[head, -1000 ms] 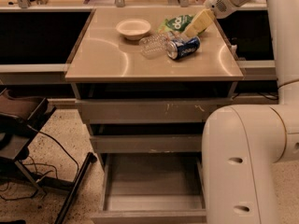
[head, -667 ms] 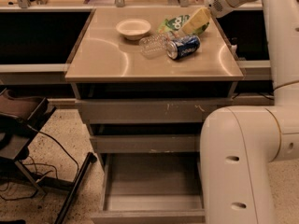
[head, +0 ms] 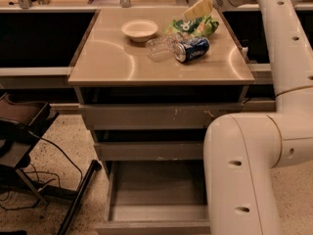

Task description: Place green rice chip bag into bottom drawer

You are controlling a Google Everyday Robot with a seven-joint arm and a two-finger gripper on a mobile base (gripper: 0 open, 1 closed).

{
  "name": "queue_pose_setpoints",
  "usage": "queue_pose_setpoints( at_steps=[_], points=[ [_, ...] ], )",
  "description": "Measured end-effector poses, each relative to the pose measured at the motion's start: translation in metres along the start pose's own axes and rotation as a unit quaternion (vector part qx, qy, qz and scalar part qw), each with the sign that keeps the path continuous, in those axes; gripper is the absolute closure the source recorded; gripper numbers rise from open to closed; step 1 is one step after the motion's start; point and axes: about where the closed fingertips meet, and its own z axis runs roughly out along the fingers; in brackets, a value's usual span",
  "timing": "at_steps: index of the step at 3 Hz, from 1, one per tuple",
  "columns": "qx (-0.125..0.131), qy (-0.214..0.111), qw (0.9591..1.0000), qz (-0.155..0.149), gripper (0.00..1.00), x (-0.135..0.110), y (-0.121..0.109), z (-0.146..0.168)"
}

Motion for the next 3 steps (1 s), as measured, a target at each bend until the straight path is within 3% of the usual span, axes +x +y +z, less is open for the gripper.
queue_pose_setpoints(
  at_steps=[1,2,3],
  points=[
    [0.027,0.018,0.9994,0.016,0.0,0.004,-0.007,0.012],
    [0.028,0.021,0.9992,0.018,0.0,0.005,-0.007,0.013],
    [0.025,0.042,0.9983,0.03,0.0,0.021,0.001,0.039]
  ],
)
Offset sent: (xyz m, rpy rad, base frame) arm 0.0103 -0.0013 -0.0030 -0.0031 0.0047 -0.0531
